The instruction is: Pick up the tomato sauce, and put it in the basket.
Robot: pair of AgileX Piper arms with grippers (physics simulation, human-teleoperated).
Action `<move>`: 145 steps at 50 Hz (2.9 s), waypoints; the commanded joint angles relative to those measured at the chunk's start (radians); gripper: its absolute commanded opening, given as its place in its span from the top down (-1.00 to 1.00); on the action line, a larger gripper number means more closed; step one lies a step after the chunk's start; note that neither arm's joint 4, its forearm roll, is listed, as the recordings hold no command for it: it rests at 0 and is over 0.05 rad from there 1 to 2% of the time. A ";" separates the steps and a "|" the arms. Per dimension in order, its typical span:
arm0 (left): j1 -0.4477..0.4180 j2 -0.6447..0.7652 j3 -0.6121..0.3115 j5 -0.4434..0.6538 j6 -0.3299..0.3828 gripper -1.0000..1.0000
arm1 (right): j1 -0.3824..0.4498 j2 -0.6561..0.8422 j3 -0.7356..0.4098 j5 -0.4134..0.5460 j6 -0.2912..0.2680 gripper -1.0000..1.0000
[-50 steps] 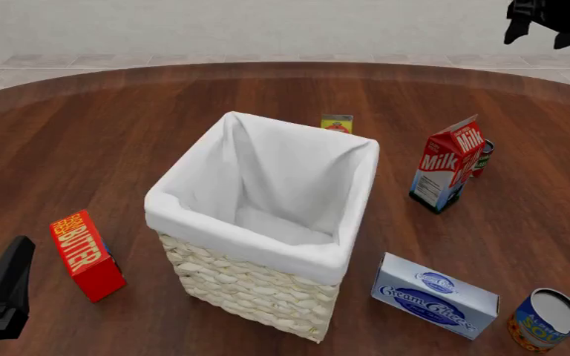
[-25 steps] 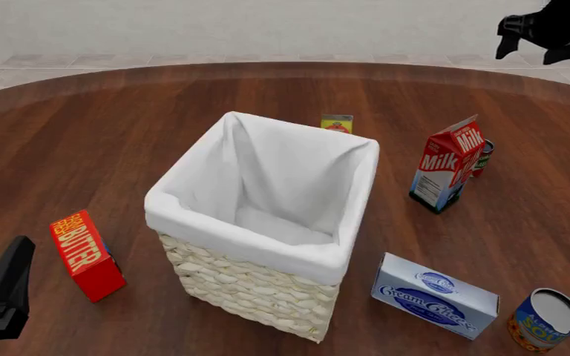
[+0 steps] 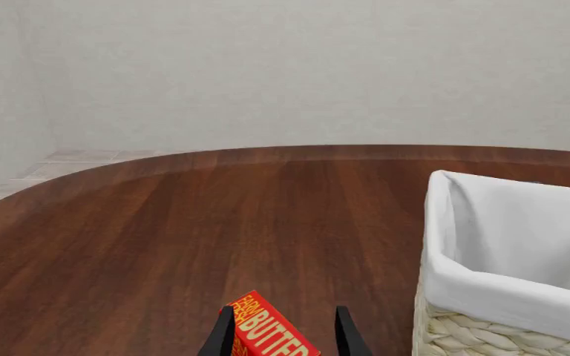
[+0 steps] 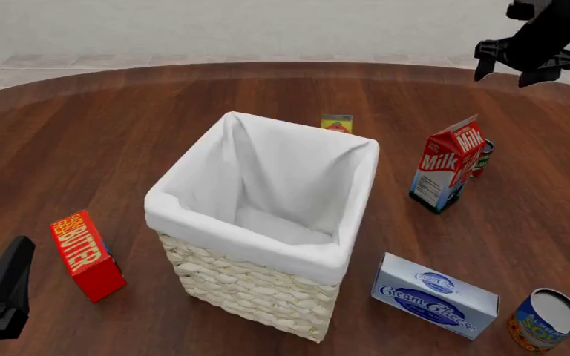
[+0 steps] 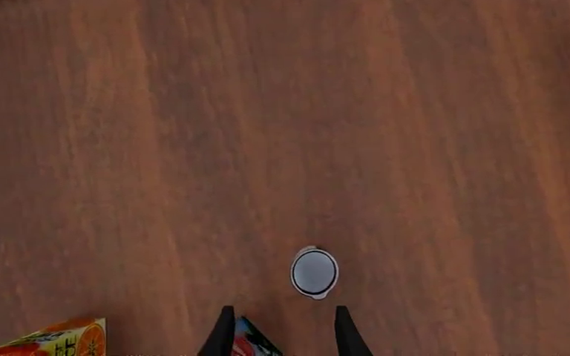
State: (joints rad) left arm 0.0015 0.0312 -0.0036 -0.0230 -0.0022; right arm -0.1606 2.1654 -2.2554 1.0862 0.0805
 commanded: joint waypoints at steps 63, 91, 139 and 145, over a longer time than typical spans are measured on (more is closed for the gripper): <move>-0.001 -0.006 0.000 0.005 0.001 -1.00 | -0.036 0.120 0.001 -0.029 -0.041 -1.00; -0.001 -0.005 0.000 0.005 0.001 -1.00 | -0.045 0.198 -0.069 -0.016 -0.051 -1.00; -0.001 -0.006 0.000 0.005 0.001 -1.00 | -0.047 0.239 -0.042 -0.046 -0.052 -1.00; -0.001 -0.005 0.000 0.004 0.001 -1.00 | -0.046 0.242 -0.050 -0.043 -0.047 -1.00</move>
State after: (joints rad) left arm 0.0015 0.0313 -0.0036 -0.0230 -0.0022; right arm -0.2068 2.4027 -2.3151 1.0516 0.0318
